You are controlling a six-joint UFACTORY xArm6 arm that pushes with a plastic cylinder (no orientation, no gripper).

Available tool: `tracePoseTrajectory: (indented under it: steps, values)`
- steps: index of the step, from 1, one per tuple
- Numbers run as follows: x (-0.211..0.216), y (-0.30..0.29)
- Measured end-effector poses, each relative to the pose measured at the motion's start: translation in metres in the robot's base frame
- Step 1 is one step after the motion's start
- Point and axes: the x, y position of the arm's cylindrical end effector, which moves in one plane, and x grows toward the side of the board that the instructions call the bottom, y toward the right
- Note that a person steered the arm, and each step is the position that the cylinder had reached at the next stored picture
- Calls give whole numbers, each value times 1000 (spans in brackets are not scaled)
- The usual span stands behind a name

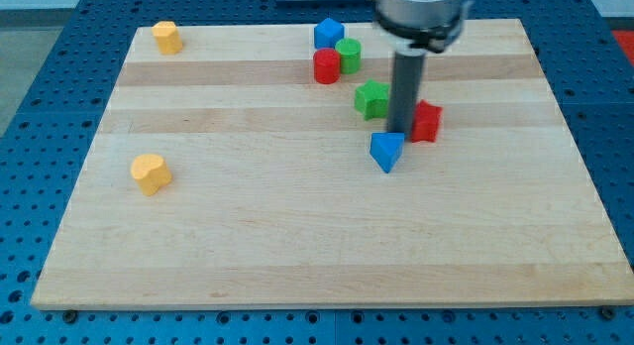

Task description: Push the red star towards the top right

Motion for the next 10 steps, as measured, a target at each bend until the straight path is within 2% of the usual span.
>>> tracePoseTrajectory:
  steps: [1, 3, 4, 5, 6, 7, 8, 9, 10]
  values:
    - [-1, 40]
    - [23, 56]
    - [-16, 55]
    - [-38, 89]
    - [-14, 51]
    - [6, 106]
    - [0, 130]
    - [-16, 125]
    - [-62, 115]
